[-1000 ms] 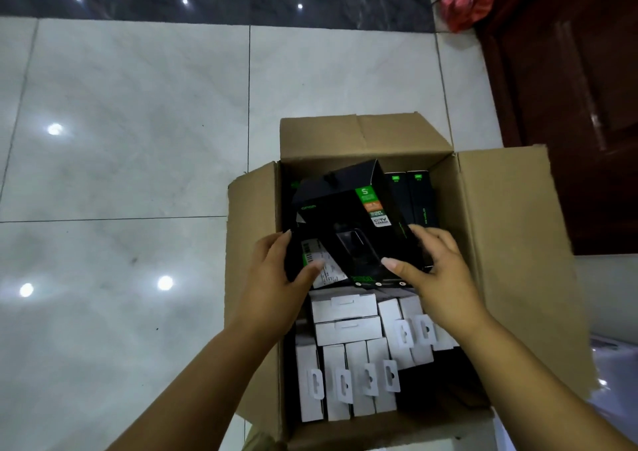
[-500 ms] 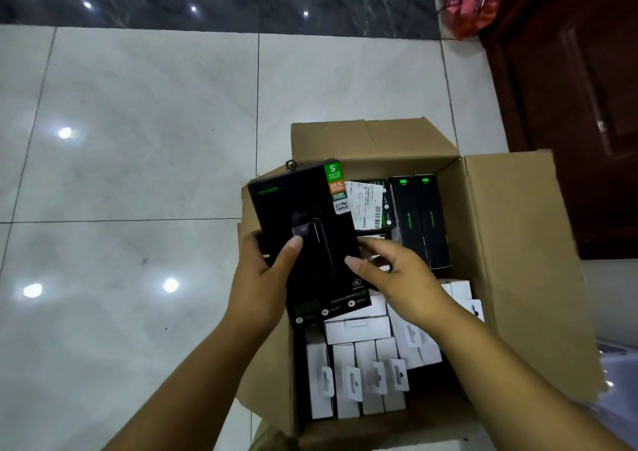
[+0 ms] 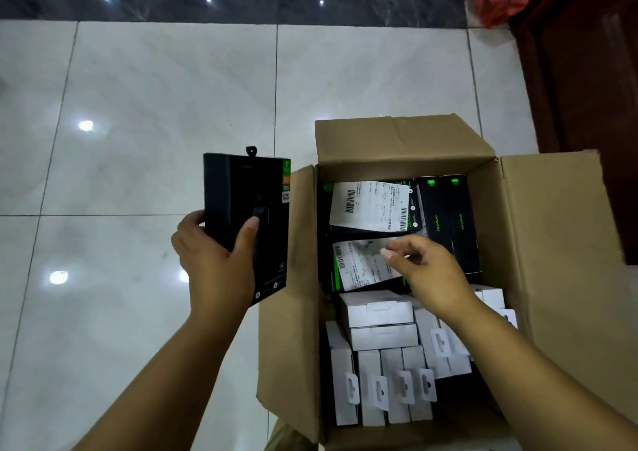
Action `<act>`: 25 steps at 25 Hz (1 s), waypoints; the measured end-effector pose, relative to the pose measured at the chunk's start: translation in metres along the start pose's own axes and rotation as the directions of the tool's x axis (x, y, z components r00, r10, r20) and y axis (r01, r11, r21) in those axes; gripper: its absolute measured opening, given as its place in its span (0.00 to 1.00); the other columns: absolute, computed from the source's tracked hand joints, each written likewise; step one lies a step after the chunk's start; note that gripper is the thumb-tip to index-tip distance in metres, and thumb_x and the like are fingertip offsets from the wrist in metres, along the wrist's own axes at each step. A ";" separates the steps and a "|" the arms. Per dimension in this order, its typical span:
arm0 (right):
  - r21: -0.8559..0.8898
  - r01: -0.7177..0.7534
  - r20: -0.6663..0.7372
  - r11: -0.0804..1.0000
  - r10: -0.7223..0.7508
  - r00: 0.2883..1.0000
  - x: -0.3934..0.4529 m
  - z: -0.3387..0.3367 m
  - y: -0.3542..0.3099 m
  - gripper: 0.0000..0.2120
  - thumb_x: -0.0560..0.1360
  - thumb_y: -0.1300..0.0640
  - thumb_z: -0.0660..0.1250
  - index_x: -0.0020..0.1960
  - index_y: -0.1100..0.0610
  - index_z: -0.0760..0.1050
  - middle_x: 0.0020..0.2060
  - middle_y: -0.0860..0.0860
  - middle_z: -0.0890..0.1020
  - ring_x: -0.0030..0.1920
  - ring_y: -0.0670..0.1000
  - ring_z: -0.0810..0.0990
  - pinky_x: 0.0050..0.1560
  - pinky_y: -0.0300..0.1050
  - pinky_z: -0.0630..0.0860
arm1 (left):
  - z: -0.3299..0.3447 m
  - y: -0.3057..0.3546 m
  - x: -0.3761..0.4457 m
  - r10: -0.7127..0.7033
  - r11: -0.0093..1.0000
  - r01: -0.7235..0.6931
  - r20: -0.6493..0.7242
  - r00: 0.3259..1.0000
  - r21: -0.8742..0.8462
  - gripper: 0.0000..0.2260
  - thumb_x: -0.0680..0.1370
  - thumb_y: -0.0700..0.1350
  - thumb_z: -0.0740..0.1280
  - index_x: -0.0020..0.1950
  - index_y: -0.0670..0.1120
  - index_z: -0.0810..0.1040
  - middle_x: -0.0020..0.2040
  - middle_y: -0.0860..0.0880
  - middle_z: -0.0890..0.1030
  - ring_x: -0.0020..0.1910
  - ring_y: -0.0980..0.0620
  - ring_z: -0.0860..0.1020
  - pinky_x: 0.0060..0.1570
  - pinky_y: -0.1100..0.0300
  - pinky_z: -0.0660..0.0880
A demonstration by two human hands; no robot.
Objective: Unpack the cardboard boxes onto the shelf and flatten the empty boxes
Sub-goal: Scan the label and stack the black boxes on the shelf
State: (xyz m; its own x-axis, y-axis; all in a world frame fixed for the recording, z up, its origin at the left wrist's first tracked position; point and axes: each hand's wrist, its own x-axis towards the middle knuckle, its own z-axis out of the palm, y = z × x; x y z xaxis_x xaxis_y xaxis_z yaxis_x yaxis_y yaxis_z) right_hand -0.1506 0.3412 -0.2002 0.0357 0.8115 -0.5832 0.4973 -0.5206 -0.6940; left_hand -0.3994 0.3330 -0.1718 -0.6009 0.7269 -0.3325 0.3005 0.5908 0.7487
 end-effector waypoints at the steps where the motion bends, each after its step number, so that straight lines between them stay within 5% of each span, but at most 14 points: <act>1: -0.006 -0.002 -0.019 1.000 0.002 1.000 0.005 0.000 -0.001 0.03 0.76 0.53 0.68 0.50 0.49 0.77 0.44 0.45 0.80 0.48 0.49 0.79 0.48 0.40 0.74 | 0.003 -0.001 0.002 0.020 0.999 -0.020 0.001 1.000 0.032 0.27 0.74 0.51 0.71 0.67 0.43 0.64 0.62 0.47 0.66 0.62 0.44 0.71 0.59 0.50 0.73; 4: -0.088 -0.009 -0.059 0.996 0.004 0.998 0.024 0.001 -0.004 0.07 0.77 0.54 0.68 0.53 0.53 0.77 0.44 0.44 0.79 0.48 0.48 0.78 0.45 0.39 0.72 | 0.015 -0.004 0.004 0.029 0.996 -0.032 0.040 0.999 0.078 0.27 0.72 0.52 0.73 0.64 0.46 0.64 0.57 0.48 0.69 0.60 0.44 0.71 0.58 0.47 0.75; 8: -0.332 0.009 -0.084 0.943 -0.039 0.996 0.056 0.001 -0.001 0.14 0.77 0.53 0.67 0.61 0.55 0.76 0.54 0.52 0.79 0.54 0.52 0.77 0.53 0.45 0.73 | 0.034 -0.010 0.006 -0.009 0.994 -0.002 0.097 0.995 0.106 0.28 0.73 0.53 0.72 0.65 0.47 0.61 0.57 0.47 0.68 0.59 0.46 0.69 0.54 0.52 0.72; 14: -0.758 0.105 0.041 0.643 -0.113 0.993 0.099 0.003 0.001 0.29 0.77 0.46 0.66 0.74 0.53 0.62 0.69 0.53 0.68 0.67 0.57 0.63 0.64 0.52 0.65 | 0.051 -0.026 0.019 -0.072 0.984 0.053 0.109 0.991 0.169 0.29 0.73 0.54 0.71 0.65 0.47 0.60 0.59 0.45 0.69 0.61 0.41 0.69 0.57 0.48 0.73; 25: -0.872 0.065 0.037 0.486 -0.066 0.997 0.144 0.018 0.008 0.47 0.66 0.36 0.72 0.77 0.47 0.52 0.72 0.52 0.58 0.70 0.60 0.56 0.67 0.58 0.60 | 0.064 -0.040 0.028 -0.080 0.984 0.058 0.128 0.989 0.166 0.28 0.73 0.54 0.71 0.65 0.47 0.59 0.59 0.42 0.68 0.59 0.40 0.71 0.52 0.51 0.72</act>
State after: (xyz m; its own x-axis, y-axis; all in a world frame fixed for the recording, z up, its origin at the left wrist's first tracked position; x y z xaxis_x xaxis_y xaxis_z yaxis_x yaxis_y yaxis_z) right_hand -0.1573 0.4490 -0.2978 -0.0294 0.8334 -0.5518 0.9995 0.0308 -0.0067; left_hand -0.3804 0.3517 -0.2480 -0.5232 0.7163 -0.4617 0.3842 0.6818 0.6225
